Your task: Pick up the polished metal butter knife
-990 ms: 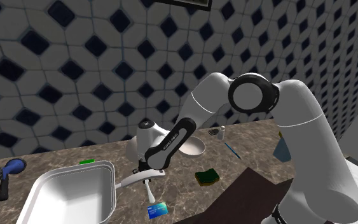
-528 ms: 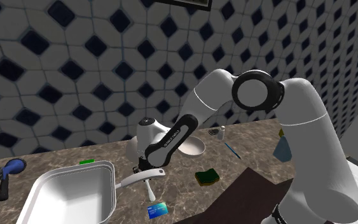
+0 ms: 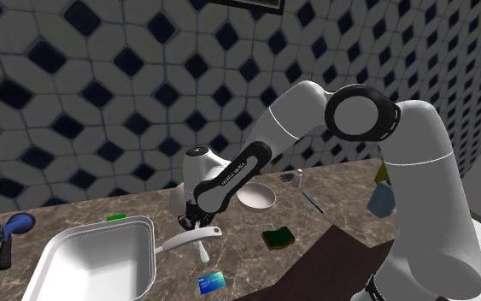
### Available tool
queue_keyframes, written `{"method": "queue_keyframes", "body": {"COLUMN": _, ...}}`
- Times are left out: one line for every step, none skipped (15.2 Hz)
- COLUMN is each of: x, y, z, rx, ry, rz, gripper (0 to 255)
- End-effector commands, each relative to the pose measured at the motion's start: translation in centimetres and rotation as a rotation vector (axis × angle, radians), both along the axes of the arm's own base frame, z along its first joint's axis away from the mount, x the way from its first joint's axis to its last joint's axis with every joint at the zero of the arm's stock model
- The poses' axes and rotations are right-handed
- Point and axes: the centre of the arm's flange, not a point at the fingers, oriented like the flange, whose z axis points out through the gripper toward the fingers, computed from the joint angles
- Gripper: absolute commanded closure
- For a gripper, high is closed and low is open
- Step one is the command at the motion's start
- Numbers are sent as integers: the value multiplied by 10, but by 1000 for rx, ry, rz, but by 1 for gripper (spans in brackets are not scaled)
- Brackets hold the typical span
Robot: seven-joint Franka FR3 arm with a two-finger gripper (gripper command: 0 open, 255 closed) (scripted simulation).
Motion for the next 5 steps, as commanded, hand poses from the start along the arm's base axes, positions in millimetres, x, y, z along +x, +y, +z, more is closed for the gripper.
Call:
{"method": "queue_keyframes", "body": {"x": 0, "y": 0, "z": 10, "rx": 0, "ry": 0, "rz": 0, "gripper": 255}}
{"method": "queue_keyframes", "body": {"x": 0, "y": 0, "z": 15, "rx": 0, "ry": 0, "rz": 0, "gripper": 255}}
{"method": "queue_keyframes", "body": {"x": 0, "y": 0, "z": 20, "rx": 0, "ry": 0, "rz": 0, "gripper": 255}}
{"method": "queue_keyframes", "body": {"x": 0, "y": 0, "z": 21, "rx": 0, "ry": 0, "rz": 0, "gripper": 255}}
{"method": "queue_keyframes", "body": {"x": 0, "y": 0, "z": 21, "rx": 0, "ry": 0, "rz": 0, "gripper": 255}}
